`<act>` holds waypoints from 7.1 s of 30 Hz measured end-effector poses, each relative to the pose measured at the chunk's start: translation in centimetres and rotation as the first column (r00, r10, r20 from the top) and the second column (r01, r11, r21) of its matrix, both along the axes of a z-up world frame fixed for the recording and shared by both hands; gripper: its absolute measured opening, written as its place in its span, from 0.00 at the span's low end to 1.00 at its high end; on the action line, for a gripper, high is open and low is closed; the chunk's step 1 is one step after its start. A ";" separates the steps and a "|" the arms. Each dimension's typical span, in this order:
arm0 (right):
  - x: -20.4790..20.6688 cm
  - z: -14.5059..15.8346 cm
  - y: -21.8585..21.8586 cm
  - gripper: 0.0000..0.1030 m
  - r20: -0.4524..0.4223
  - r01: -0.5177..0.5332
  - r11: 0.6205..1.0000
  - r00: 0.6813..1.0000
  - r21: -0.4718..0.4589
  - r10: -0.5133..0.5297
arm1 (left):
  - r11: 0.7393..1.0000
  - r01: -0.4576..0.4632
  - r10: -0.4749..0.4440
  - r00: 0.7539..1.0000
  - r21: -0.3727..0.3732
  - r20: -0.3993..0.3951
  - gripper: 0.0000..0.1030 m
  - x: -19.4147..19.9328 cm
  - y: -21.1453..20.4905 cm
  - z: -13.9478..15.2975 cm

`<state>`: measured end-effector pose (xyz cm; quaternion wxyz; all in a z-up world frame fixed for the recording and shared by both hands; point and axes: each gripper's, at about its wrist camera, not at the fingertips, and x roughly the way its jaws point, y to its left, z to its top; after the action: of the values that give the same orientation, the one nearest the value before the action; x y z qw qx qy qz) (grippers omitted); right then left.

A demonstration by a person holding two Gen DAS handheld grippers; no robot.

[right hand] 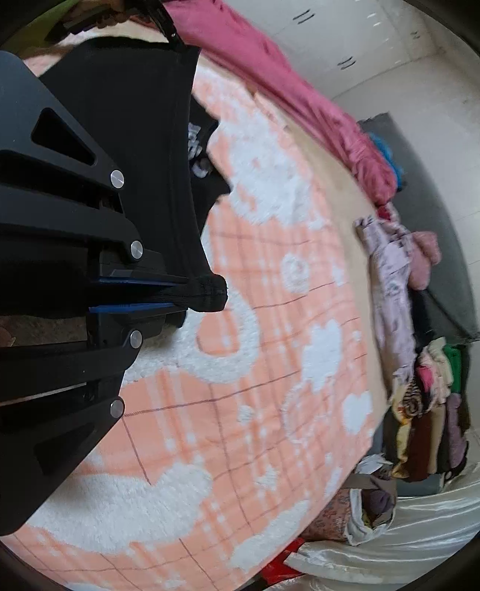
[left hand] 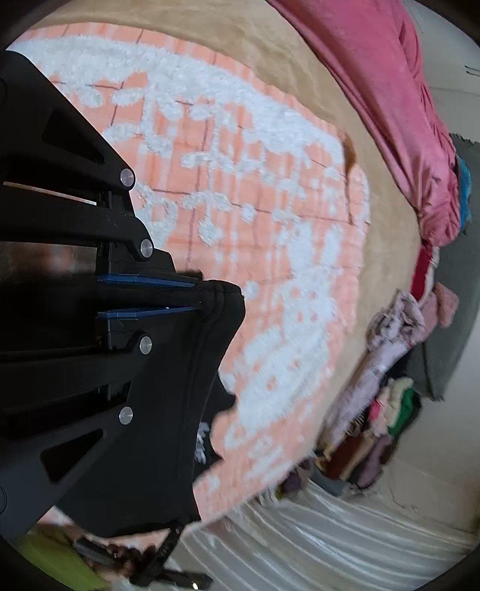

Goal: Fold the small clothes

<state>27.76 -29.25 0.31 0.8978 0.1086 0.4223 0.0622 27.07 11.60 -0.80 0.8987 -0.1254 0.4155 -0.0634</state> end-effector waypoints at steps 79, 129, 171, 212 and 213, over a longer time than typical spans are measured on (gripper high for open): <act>-12.7 -2.1 7.6 0.59 -0.055 -0.114 0.981 0.993 -0.157 0.106 | 0.972 0.170 -0.158 0.984 0.160 -0.084 0.69 -11.4 -8.6 -2.7; 0.0 -2.2 4.2 0.66 -0.084 -0.032 0.994 0.996 -0.106 0.023 | 0.989 0.106 -0.094 0.988 0.101 -0.123 0.73 1.9 -5.4 -2.6; -11.4 14.5 4.8 0.93 0.302 -0.024 0.994 0.952 -0.103 0.054 | 0.977 0.117 -0.135 0.987 0.180 0.090 0.91 -9.0 -6.6 9.5; -10.4 13.0 9.2 0.93 0.298 -0.188 0.982 0.938 0.012 0.176 | 0.974 0.070 -0.072 0.997 0.216 0.001 0.91 -6.9 -2.2 5.2; -10.5 13.1 9.5 0.93 0.303 -0.198 0.980 0.935 0.007 0.186 | 0.974 0.071 -0.072 0.997 0.215 -0.004 0.91 -6.7 -2.2 5.0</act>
<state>17.29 -19.76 13.44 0.9389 0.0730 0.2881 0.1734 20.41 9.44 4.22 0.9048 -0.0124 0.4226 -0.0505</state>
